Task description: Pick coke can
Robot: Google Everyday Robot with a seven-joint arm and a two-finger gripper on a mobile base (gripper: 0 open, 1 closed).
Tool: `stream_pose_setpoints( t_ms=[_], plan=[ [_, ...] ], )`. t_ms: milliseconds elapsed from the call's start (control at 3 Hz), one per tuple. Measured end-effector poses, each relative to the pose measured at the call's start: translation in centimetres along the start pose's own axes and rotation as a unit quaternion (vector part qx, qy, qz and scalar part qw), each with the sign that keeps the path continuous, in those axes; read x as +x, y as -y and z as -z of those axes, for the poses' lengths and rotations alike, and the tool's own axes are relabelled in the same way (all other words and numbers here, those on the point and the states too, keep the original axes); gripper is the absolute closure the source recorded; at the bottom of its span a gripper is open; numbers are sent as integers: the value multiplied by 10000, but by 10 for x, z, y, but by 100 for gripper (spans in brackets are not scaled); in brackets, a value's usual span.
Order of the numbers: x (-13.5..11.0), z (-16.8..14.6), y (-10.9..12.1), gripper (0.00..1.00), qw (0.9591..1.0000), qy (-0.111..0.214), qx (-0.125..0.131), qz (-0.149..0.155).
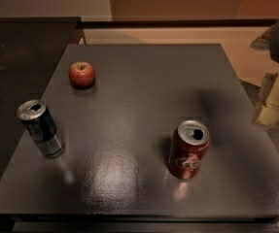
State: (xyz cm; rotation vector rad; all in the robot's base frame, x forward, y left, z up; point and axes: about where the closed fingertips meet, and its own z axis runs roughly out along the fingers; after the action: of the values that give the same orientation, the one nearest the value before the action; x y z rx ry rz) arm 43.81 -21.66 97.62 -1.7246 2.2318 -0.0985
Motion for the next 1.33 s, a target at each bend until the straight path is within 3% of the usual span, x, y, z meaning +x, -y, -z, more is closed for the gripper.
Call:
stream_pose_setpoints(
  t_ms=[333,667,1333],
  plan=[
    [0,0,0,0,10000,1,0,0],
    [-5,-9,-6,0,9997,164,-166,47],
    [-13,-27,-39,0,9951,828,-536,65]
  ],
)
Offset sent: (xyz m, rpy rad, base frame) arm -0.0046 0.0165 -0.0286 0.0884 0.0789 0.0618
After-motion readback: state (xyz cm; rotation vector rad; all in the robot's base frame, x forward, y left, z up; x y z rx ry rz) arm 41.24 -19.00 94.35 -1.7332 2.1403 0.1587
